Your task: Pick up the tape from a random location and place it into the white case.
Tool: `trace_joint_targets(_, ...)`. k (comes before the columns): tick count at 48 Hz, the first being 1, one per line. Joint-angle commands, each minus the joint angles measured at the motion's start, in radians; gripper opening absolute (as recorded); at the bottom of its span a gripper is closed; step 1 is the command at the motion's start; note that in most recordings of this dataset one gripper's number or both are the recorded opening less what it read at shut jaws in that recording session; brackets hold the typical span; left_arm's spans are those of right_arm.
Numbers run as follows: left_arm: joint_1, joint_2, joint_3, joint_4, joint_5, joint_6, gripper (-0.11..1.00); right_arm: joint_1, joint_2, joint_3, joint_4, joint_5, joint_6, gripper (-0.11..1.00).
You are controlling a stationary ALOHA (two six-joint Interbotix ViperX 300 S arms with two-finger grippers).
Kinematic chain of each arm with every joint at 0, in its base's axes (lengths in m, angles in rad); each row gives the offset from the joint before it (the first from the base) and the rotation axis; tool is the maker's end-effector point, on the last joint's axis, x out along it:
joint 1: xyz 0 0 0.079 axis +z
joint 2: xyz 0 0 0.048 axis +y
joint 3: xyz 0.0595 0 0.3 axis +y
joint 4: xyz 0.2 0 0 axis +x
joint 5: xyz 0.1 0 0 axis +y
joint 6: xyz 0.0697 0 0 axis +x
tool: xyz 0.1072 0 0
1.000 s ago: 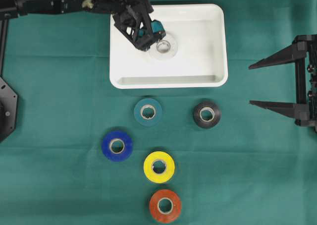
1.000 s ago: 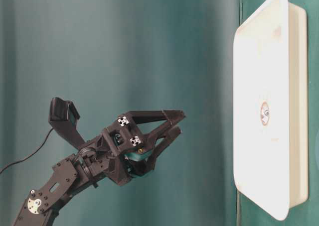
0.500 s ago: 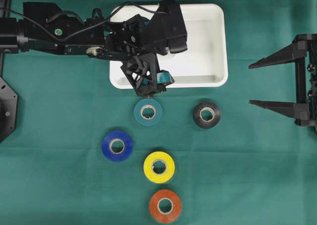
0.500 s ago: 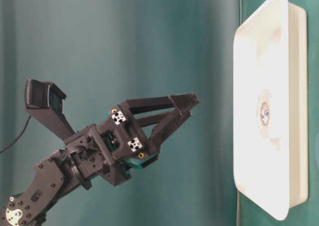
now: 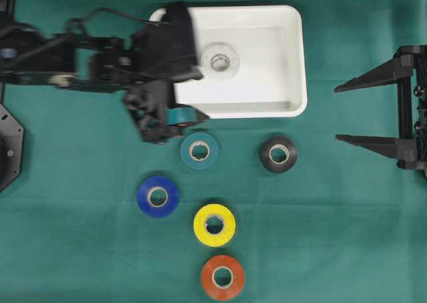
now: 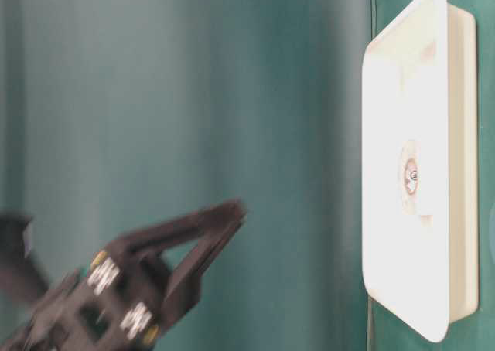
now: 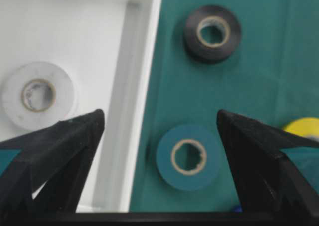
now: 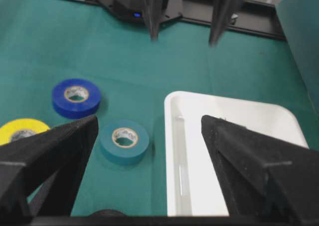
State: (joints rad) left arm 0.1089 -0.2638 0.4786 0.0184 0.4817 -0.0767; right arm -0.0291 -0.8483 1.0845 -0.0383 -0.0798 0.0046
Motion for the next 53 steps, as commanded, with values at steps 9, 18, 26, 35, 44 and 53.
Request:
trace_joint_targets(9, -0.012, -0.281, 0.195, 0.002, -0.153, 0.005, 0.94, -0.002, 0.003, -0.029, 0.003, -0.002, 0.008, 0.92)
trace_joint_targets(18, -0.025, -0.483, 0.325, 0.002, -0.206, 0.034, 0.94, -0.002, 0.002, -0.029, 0.005, 0.003, 0.008, 0.92)
trace_joint_targets(26, -0.029, -0.626, 0.422, -0.002, -0.229, 0.091, 0.94, -0.002, 0.002, -0.029, 0.005, 0.002, 0.008, 0.92)
trace_joint_targets(35, -0.029, -0.729, 0.523, -0.003, -0.273, 0.094, 0.94, -0.002, 0.003, -0.028, 0.005, 0.002, 0.008, 0.92)
trace_joint_targets(44, -0.029, -0.787, 0.641, -0.012, -0.345, 0.089, 0.94, -0.002, 0.005, -0.026, 0.005, 0.002, 0.008, 0.92)
trace_joint_targets(53, -0.028, -0.802, 0.706, -0.012, -0.396, 0.089, 0.94, -0.002, 0.017, -0.021, 0.005, 0.008, 0.008, 0.92)
